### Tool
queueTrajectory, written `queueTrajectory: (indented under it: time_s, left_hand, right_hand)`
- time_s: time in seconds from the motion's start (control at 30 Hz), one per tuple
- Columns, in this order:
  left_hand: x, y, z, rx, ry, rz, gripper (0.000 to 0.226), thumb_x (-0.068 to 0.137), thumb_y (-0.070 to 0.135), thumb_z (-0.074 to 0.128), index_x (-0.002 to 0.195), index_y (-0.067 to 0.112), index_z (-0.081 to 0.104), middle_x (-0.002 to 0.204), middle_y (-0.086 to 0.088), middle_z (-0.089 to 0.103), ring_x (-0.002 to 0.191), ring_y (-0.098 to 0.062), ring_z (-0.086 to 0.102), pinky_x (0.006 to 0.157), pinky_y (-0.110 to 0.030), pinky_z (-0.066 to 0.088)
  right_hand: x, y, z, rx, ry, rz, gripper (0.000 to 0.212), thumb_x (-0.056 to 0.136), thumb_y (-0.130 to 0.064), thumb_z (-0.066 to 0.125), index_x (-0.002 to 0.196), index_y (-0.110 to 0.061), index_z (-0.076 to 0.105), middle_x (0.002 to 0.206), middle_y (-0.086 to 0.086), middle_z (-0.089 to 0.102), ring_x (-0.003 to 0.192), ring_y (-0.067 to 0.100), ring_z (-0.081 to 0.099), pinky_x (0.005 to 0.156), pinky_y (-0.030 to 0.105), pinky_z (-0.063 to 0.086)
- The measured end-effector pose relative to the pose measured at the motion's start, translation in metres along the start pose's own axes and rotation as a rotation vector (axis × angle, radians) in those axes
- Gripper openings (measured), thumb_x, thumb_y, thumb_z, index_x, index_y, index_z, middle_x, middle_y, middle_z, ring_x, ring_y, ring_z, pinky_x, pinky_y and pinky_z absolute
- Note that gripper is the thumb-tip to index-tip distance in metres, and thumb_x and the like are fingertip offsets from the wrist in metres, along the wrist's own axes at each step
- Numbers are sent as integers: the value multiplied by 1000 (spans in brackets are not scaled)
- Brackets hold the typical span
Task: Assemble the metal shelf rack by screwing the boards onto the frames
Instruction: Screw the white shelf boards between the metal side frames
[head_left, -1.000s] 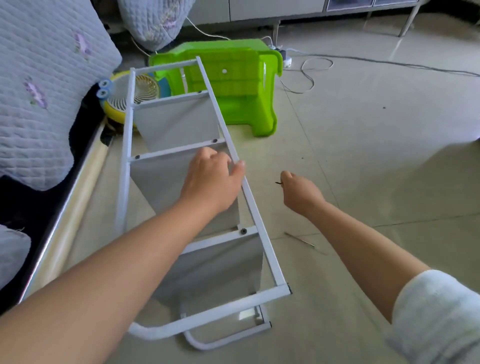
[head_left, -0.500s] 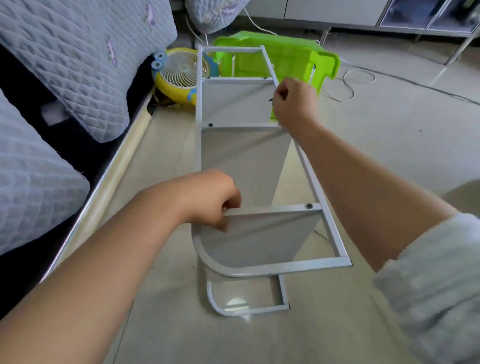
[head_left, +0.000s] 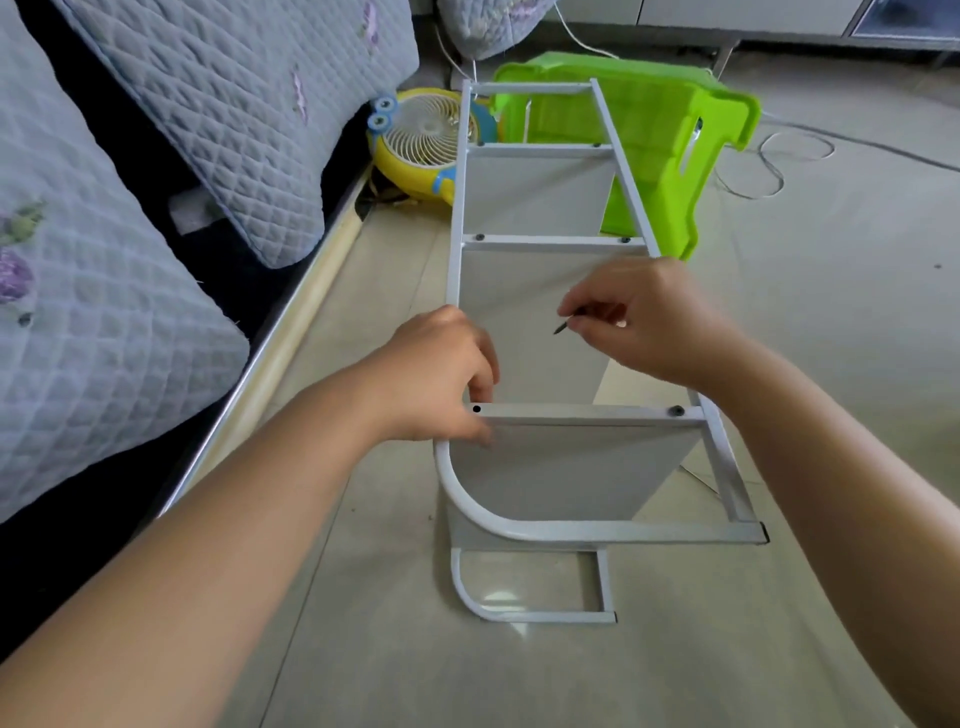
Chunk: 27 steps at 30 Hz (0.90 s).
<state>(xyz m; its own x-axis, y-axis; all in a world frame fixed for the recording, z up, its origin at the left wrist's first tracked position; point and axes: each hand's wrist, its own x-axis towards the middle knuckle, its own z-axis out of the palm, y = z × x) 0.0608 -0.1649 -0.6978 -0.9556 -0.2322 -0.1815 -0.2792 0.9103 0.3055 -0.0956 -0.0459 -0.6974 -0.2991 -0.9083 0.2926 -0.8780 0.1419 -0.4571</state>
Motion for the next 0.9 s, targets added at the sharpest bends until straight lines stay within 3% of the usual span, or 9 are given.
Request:
queueTrajectory:
  time_s: [0.1, 0.3, 0.37, 0.5, 0.63, 0.7, 0.77, 0.83, 0.9]
  left_hand:
    - [-6, -3, 2, -31, 20, -30, 27, 76, 37, 71, 93, 16, 72, 130, 11, 46, 126, -6, 25, 101, -20, 27]
    - [-17, -4, 5, -96, 90, -117, 24, 78, 29, 71, 93, 11, 71, 142, 11, 33, 133, -4, 14, 96, -10, 17]
    - [-16, -3, 5, -148, 70, -167, 22, 76, 29, 73, 89, 11, 70, 148, 10, 27, 138, -7, 9, 92, -10, 14]
    - [-17, -2, 5, -224, 35, -207, 22, 75, 29, 74, 88, 12, 69, 156, 9, 9, 143, -10, 5, 101, -15, 17]
    - [-23, -7, -12, -246, -145, -150, 41, 77, 40, 69, 114, 26, 62, 155, 16, 2, 138, -3, 22, 91, -10, 25]
    - [-25, -11, -21, -167, -184, -136, 50, 78, 39, 69, 125, 30, 55, 155, 14, 8, 136, -2, 25, 93, -10, 26]
    - [-26, -16, -26, -233, -153, -158, 51, 77, 33, 71, 125, 30, 53, 146, 11, 31, 126, -1, 37, 98, -14, 30]
    - [-28, -21, -25, -372, -150, -191, 48, 76, 26, 74, 119, 35, 54, 120, 13, 51, 112, -1, 50, 98, -21, 41]
    - [-28, -25, -22, -487, -158, -200, 43, 75, 22, 75, 110, 37, 55, 97, 11, 61, 91, -2, 61, 86, -24, 48]
  right_hand:
    - [3, -18, -4, -23, -94, 17, 15, 78, -1, 62, 93, -2, 65, 72, -2, 57, 59, 8, 47, 61, 11, 37]
    - [1, -34, -3, 119, -117, -29, 7, 74, 2, 69, 80, -1, 70, 60, -14, 54, 56, -21, 52, 62, -2, 40]
    - [-2, -35, 0, 184, -80, -52, 6, 73, 2, 70, 78, -1, 71, 61, -14, 56, 56, -19, 54, 61, 0, 42]
    - [-9, -41, 9, 285, -21, -44, 5, 71, -6, 70, 76, -5, 72, 59, -21, 56, 58, -13, 57, 62, 6, 46]
    - [-13, -47, 15, 328, -42, -15, 19, 73, 0, 72, 76, -18, 67, 60, -19, 58, 66, 0, 63, 63, 12, 48]
    - [-12, -49, 17, 329, -66, -9, 17, 73, 0, 72, 76, -17, 68, 60, -14, 60, 71, 7, 64, 64, 16, 49]
    - [-11, -49, 20, 321, -108, -22, 12, 74, 0, 72, 76, -12, 70, 59, -15, 59, 69, 4, 63, 61, 12, 48]
    - [-11, -49, 22, 301, -142, -33, 8, 74, 0, 71, 77, -8, 71, 60, -21, 58, 65, -3, 61, 59, 7, 45]
    - [-11, -49, 24, 296, -140, -25, 9, 74, 1, 71, 76, -8, 71, 60, -24, 57, 65, -2, 61, 59, 6, 44]
